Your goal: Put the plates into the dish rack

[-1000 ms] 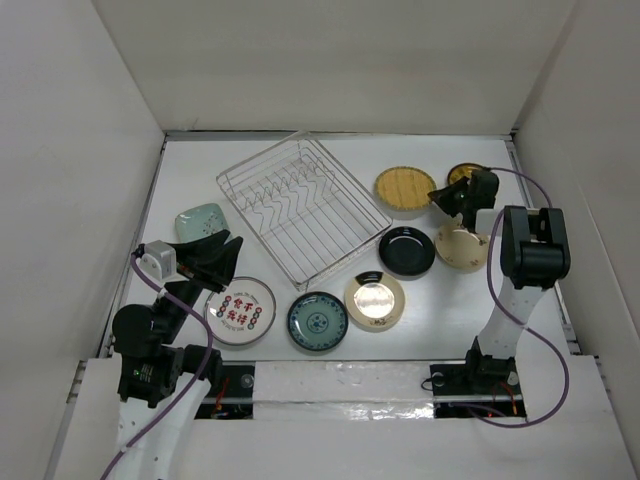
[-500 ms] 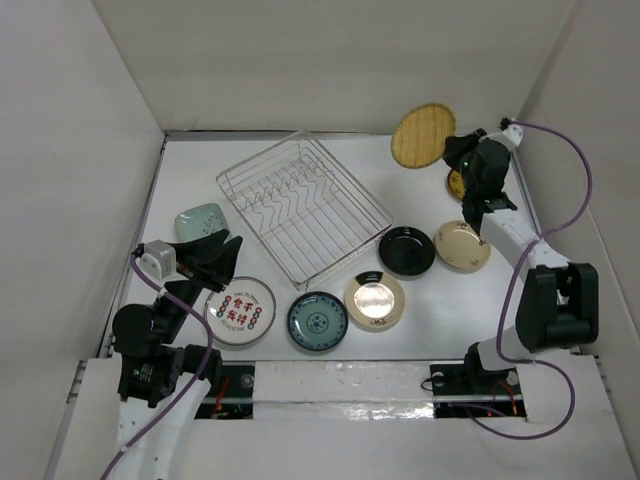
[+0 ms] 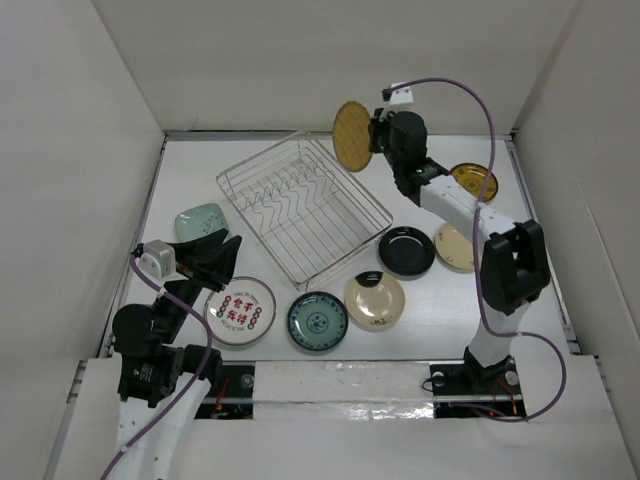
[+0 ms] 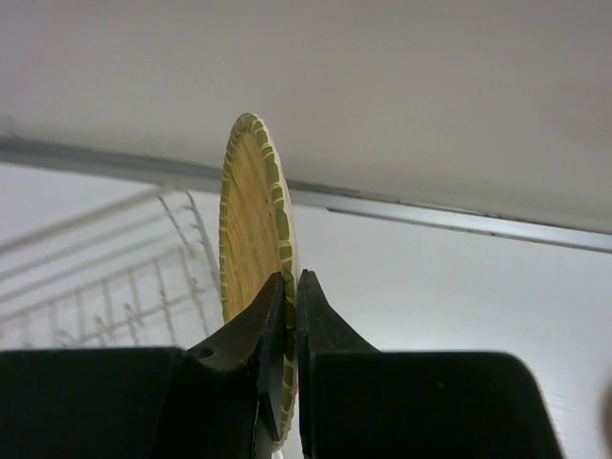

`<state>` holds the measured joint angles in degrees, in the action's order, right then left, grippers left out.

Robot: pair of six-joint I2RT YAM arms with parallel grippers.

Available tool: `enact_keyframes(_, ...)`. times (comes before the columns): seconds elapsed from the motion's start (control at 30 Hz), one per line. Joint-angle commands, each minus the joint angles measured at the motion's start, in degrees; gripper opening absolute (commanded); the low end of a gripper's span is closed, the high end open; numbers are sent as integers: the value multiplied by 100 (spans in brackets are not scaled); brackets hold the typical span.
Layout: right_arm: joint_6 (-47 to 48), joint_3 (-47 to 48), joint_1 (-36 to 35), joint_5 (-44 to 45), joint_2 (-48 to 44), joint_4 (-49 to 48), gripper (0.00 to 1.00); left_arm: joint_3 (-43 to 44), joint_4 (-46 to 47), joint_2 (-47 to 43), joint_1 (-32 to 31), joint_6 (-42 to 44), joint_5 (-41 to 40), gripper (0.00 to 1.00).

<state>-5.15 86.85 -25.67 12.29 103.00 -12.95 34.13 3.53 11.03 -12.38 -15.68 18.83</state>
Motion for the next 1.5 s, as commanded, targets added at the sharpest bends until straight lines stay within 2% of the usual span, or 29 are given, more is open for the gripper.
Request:
enact_keyframes(0.0, 1067, 780, -289, 431, 211, 240, 0, -20, 218, -4, -36, 30, 15, 34)
enact_keyframes(0.27, 1877, 1150, -939, 985, 783, 250, 0, -20, 227, -4, -36, 39, 15, 34)
enact_keyframes(0.47, 2175, 1632, -1116, 1116, 1248, 451, 0, -20, 218, 5, -36, 39, 7, 34)
enact_keyframes(0.5, 2306, 1651, -1237, 1283, 1284, 408, 0, -20, 218, -4, -36, 39, -2, 34)
enact_keyframes(0.53, 2421, 1625, -1291, 1832, 1301, 225, 0, -20, 218, -4, -36, 39, -11, 35)
enact_keyframes(0.6, 2649, 1511, -1352, 2127, 1214, -277, 0, -20, 218, 13, -36, 39, 6, 34)
enact_keyframes(0.83, 2352, 2073, -1230, 1435, 1362, 380, 0, -20, 218, 14, -36, 39, -2, 34)
enact_keyframes(1.1, 1878, 1608, -1124, 933, 1679, 504, 0, -20, 218, 22, -36, 39, -2, 35)
enact_keyframes(1.23, 1781, 1274, -1124, 1091, 1566, 110, 0, -20, 218, 31, -36, 39, 7, 35)
enact_keyframes(1.47, 1938, 1115, -1194, 1617, 828, -873, 0, -29, 227, 66, -36, 39, 7, 35)
